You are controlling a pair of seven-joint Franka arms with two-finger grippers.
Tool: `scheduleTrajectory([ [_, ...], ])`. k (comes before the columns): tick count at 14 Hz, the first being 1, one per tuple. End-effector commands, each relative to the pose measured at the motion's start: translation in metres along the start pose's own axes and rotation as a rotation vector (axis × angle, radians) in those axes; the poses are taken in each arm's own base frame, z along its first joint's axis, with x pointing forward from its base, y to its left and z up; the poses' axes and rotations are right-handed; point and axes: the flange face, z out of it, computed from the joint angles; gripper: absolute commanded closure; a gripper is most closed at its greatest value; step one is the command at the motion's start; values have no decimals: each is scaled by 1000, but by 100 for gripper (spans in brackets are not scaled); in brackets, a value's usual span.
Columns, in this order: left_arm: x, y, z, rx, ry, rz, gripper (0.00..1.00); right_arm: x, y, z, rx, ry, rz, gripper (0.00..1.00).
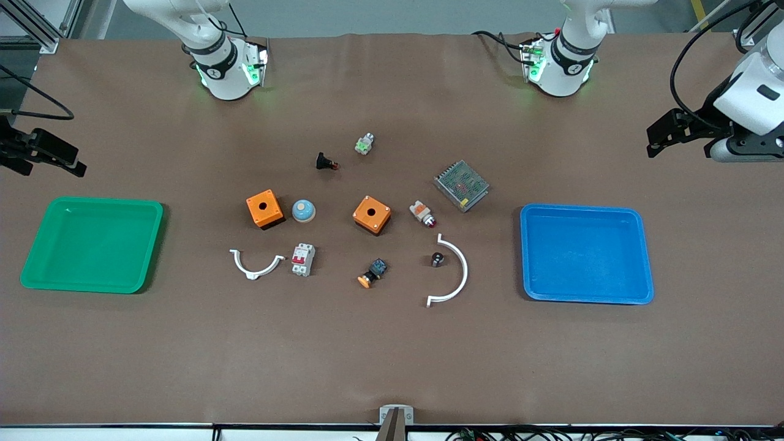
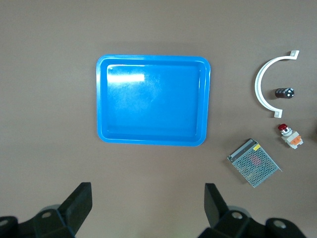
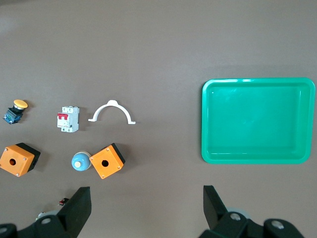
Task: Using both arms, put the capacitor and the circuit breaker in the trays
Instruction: 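Reach the right gripper to the breaker while the left gripper reaches the capacitor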
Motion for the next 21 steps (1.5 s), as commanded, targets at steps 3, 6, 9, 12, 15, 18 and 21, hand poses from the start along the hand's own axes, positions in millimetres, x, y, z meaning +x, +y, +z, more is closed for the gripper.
scheduleTrajectory([
  [3, -2, 0, -7, 12, -1, -2, 0, 3, 0, -4, -21, 1, -6, 0],
  [6, 0, 1, -8, 12, 0, 4, 0, 7, -5, 2, -12, -4, -9, 0],
  [9, 14, 14, 15, 13, -37, 18, 0, 10, -11, 8, -8, -12, -12, 0],
  [12, 47, 65, 65, 5, -70, 102, 0, 20, -33, 33, -1, -52, -41, 0],
  [15, 83, 129, 131, -13, -80, 83, 0, 34, -85, 84, -13, -137, -121, 0],
  [18, 109, 197, 189, -29, -71, -4, 0, 45, -130, 134, -36, -185, -178, 0],
  [21, 107, 268, 256, -50, -46, -118, 0, 51, -184, 160, -30, -127, -90, 0],
])
